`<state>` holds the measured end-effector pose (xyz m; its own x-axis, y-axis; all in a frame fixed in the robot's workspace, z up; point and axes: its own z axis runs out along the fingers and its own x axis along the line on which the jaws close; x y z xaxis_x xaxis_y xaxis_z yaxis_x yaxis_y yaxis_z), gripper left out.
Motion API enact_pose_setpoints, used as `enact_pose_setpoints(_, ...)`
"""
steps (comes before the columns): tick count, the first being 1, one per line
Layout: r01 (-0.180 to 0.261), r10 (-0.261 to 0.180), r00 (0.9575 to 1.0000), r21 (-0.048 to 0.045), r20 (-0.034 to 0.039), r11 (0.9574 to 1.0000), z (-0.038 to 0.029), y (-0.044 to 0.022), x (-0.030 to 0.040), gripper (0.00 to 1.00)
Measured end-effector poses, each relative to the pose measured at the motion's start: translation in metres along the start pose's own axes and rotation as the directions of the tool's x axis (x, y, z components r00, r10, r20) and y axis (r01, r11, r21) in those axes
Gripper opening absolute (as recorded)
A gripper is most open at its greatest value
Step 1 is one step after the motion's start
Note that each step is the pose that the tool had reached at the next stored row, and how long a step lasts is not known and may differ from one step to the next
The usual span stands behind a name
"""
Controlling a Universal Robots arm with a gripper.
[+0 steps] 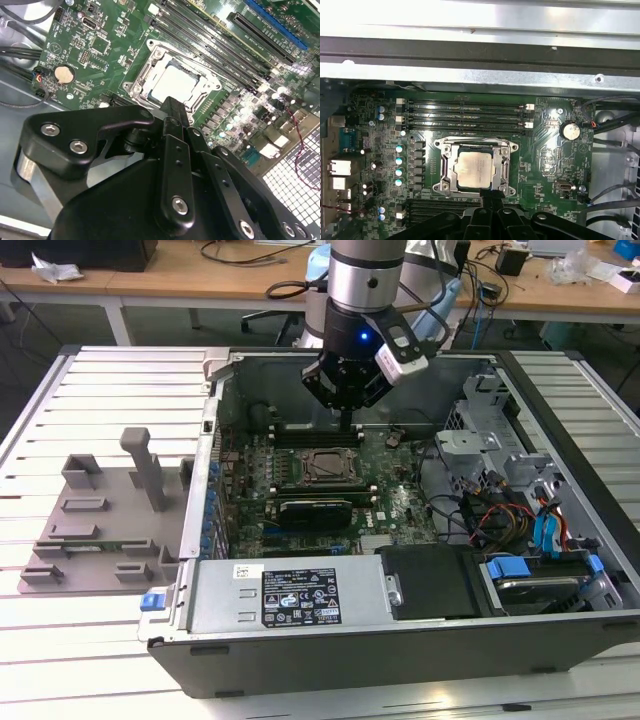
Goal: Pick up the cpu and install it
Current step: 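Install the first cpu locking lever, then install the second cpu locking lever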
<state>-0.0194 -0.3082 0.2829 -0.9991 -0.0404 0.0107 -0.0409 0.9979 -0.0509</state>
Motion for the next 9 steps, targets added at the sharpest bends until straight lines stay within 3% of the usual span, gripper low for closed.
enact_pose_setpoints(9,0.000,0.000,1.0000,0.0000,0.0000,1.0000,-0.0001,0.0000,0.0000,0.11)
